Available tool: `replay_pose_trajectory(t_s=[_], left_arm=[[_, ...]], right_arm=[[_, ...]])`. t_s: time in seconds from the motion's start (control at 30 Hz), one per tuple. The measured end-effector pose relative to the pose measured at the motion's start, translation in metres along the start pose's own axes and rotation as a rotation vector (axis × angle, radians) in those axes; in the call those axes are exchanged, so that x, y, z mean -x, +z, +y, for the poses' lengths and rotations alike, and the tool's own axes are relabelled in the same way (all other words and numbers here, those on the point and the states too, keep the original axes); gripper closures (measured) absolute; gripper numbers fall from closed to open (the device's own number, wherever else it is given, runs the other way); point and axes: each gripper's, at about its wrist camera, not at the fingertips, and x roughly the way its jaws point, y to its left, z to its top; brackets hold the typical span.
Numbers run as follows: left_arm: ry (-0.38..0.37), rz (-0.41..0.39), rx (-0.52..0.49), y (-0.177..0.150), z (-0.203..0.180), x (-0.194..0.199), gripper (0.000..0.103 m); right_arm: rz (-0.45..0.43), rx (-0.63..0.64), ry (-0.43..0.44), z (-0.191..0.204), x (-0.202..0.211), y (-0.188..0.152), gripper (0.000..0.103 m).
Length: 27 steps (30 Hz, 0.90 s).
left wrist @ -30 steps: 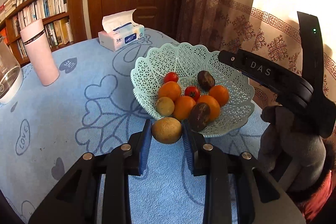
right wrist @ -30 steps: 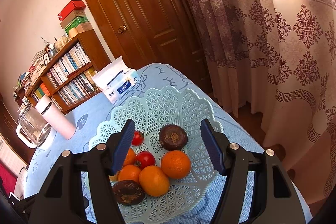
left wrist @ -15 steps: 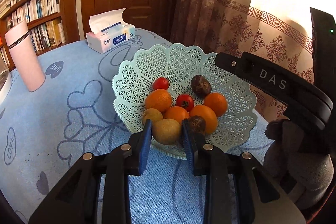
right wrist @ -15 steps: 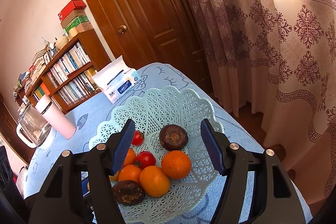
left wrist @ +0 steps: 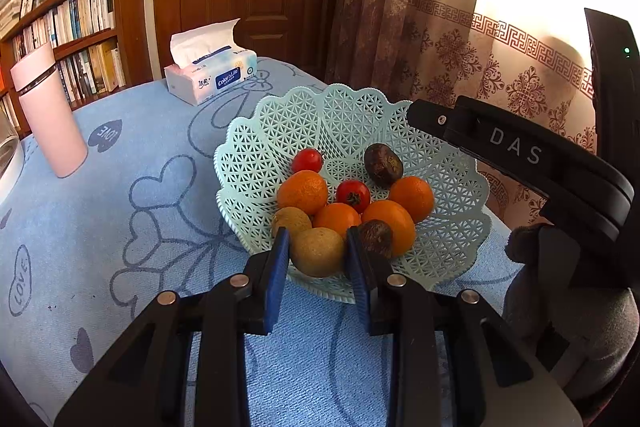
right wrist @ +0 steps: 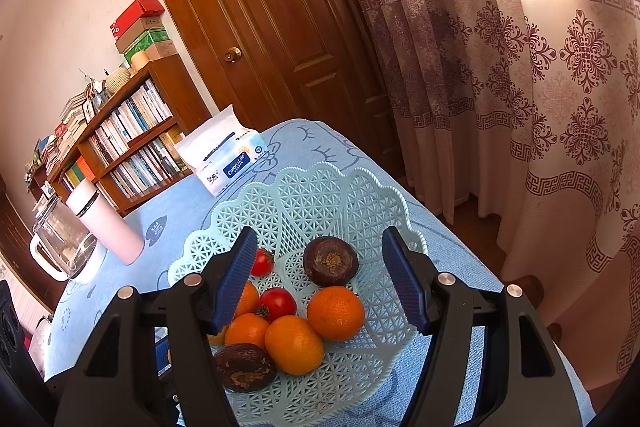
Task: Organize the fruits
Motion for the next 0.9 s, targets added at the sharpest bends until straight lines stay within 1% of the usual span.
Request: replay_pose_trajectory(t_s=[0.37, 0.5, 0.57, 0.6, 0.63, 0.7, 0.8, 0.9], left_arm=[[0.001, -0.005, -0.001, 0.0, 0.0, 0.002, 0.073], [0.019, -0.017, -0.009, 0.0, -0.002, 0.005, 0.071], [0.026, -0.031, -0.012, 0.0, -0.002, 0.008, 0.064], [0.036, -0.041, -0.015, 0.0, -0.002, 0.01, 0.057], [0.054, -0.054, -0.019, 0.001, -0.003, 0.013, 0.053], [0.073, -0.073, -0.029, 0.001, -0.003, 0.017, 0.053], [0.097, -0.094, -0.032, 0.001, -0.003, 0.022, 0.046], [0.135, -0.118, -0.046, 0.001, -0.003, 0.027, 0.043]], right_arm=[[0.0, 0.0, 0.0, 0.0, 0.0, 0.0, 0.036], [0.0, 0.0, 0.0, 0.0, 0.0, 0.0, 0.036], [0.0, 0.0, 0.0, 0.0, 0.0, 0.0, 0.036], [0.0, 0.0, 0.0, 0.0, 0.0, 0.0, 0.036], [0.0, 0.0, 0.0, 0.0, 0.0, 0.0, 0.036], [0.0, 0.0, 0.0, 0.0, 0.0, 0.0, 0.036], [0.0, 0.0, -0.002, 0.0, 0.0, 0.0, 0.036], [-0.002, -0.003, -0.004, -0.003, 0.0, 0.001, 0.036]])
